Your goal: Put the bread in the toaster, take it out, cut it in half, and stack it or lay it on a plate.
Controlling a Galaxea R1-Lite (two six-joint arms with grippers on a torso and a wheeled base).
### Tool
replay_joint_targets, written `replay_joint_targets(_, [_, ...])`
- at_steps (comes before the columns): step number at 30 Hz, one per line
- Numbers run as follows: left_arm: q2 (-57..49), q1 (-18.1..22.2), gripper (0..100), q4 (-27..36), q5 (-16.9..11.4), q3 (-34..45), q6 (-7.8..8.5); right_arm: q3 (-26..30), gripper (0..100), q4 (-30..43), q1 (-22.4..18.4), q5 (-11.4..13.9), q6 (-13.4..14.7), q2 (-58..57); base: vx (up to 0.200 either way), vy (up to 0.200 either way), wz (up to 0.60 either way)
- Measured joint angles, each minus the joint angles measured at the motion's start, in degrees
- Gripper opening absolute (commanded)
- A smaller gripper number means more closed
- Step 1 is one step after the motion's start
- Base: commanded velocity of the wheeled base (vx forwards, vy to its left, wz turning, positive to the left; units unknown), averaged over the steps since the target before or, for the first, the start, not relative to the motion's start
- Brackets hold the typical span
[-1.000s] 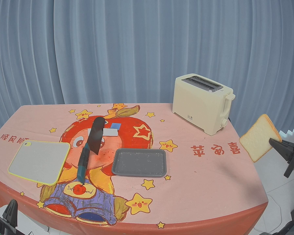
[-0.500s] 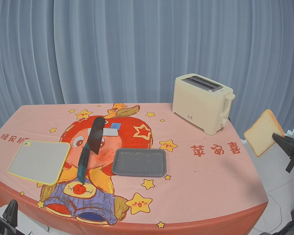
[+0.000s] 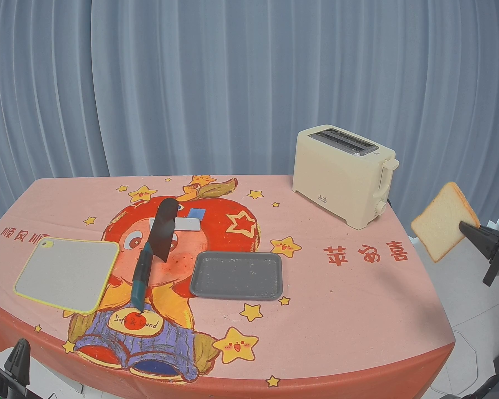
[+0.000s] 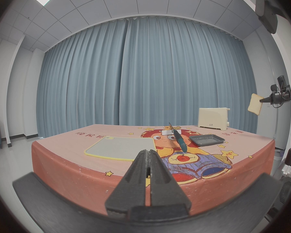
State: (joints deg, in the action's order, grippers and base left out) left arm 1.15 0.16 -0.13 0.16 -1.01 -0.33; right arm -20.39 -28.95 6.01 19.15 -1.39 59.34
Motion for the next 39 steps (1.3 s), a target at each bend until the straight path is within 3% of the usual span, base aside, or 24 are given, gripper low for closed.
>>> replay_joint_targets(23, [0.0,0.0,0,0.0,0.0,0.0,0.01,-9.5,0,0.8,-0.2,0.0,-0.5,7.6,0.0,0.0,0.0])
replay_joint_targets(39, [0.0,0.0,0,0.0,0.0,0.0,0.01,-19.6,0,0.8,0.2,0.2,-0.7,16.9,0.0,0.0,0.0])
